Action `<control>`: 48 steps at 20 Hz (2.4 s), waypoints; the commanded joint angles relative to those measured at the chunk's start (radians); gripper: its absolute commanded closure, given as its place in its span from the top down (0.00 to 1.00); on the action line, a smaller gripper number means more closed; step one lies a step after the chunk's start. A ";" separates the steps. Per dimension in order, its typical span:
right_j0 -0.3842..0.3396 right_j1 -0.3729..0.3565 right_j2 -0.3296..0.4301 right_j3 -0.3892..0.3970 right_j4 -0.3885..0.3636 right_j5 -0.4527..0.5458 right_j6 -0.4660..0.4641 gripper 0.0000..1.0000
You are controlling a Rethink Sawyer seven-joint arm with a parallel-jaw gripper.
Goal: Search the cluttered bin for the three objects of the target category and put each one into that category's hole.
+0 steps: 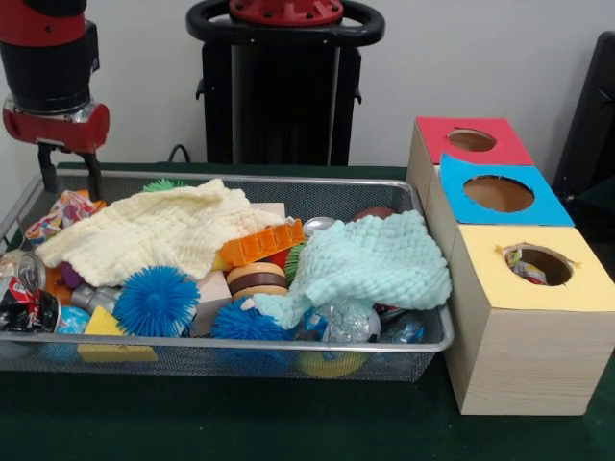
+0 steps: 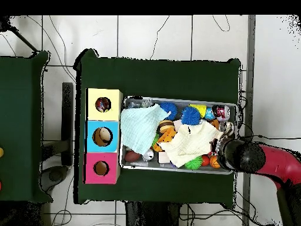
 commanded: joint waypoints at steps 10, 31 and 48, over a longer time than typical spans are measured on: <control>-0.058 0.082 0.004 0.020 -0.076 -0.061 -0.101 1.00; -0.069 0.147 0.032 -0.038 -0.116 -0.092 -0.098 0.00; -0.087 -0.063 0.037 0.074 -0.046 0.041 -0.136 0.00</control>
